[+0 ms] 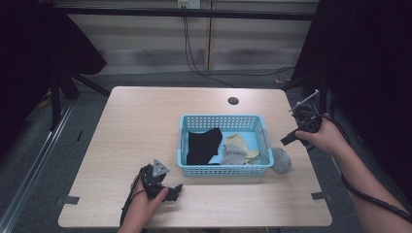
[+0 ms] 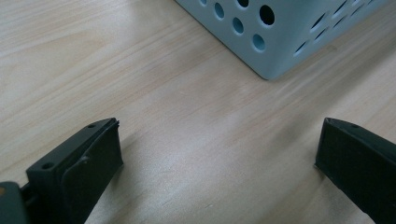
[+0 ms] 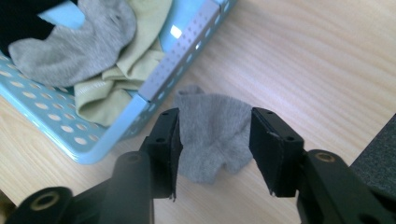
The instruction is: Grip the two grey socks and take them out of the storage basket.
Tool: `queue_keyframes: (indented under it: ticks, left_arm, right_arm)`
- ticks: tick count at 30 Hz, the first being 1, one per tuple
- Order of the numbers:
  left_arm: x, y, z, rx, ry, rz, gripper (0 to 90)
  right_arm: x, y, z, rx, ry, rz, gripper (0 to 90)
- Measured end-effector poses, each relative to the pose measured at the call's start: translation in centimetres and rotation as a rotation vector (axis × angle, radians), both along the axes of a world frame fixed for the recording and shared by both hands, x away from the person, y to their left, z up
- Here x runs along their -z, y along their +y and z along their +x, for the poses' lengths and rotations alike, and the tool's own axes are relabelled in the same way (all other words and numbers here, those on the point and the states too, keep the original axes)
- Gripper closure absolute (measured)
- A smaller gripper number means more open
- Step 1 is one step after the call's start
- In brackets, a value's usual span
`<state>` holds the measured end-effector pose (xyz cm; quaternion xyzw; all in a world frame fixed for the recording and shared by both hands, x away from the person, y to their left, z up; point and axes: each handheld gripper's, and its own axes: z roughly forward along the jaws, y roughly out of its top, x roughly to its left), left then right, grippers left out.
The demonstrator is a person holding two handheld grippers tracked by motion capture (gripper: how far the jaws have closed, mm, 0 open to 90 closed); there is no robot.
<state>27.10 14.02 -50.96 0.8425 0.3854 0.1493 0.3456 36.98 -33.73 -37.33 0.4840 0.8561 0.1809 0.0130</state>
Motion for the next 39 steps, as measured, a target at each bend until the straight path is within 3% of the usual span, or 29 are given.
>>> queue_keyframes:
  ticks: [6,13,20,32,39]
  left_arm:
    - [0.0,0.0,0.0,0.001,0.000,0.000,0.0]
    - [0.0,0.0,0.0,0.001,0.002,0.000,0.0]
    - [0.0,0.0,0.0,0.001,0.001,0.000,0.0]
    - [0.0,0.0,0.0,0.001,0.001,0.000,0.0]
    - [0.0,0.0,0.0,0.001,0.001,-0.001,0.0]
  right_arm:
    - [-1.3,1.6,0.2,-0.004,-0.031,0.045,37.4]
    - [-1.4,4.2,0.8,-0.031,-0.065,0.091,31.8]
    - [0.0,7.6,1.5,-0.098,-0.055,0.113,29.7]
    - [1.5,10.3,2.1,-0.126,-0.040,0.131,28.2]
    - [2.7,11.6,2.2,-0.149,-0.021,0.112,28.0]
